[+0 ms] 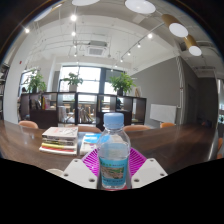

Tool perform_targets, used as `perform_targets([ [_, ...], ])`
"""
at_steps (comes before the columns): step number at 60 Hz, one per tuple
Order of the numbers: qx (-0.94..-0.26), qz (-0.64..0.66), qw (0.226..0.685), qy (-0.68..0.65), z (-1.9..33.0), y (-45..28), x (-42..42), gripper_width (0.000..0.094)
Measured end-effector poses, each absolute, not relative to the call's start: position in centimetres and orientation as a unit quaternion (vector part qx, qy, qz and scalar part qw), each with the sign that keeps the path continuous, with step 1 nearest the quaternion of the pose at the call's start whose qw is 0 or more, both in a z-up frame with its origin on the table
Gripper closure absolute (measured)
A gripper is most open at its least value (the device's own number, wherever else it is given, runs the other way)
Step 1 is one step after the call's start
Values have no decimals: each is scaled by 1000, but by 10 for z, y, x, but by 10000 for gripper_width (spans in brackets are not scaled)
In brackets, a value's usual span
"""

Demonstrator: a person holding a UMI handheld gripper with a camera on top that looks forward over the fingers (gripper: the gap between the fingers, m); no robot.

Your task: Pour water

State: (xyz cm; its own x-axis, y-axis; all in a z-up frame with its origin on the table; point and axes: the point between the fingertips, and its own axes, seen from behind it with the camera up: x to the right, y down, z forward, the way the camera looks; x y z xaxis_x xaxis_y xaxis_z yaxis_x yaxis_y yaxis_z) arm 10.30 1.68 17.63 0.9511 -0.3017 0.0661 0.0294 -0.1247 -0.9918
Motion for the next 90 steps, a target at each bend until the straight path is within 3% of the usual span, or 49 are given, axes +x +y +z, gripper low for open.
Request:
perform_targets([
  [21,-786,-107,603,81,74,39,130,585],
  [29,-764,-88,631,102,81,33,134,587],
  [39,-762,-72,635,100,79,35,132,470],
  [45,-783,-38,615,87,68,23,117,241],
  [50,-788,-33,611,77,65,9,109,186],
  [73,-829,-72,553,53,50,-123,30,181],
  [90,-820,-47,569,29,94,-184,-62,177],
])
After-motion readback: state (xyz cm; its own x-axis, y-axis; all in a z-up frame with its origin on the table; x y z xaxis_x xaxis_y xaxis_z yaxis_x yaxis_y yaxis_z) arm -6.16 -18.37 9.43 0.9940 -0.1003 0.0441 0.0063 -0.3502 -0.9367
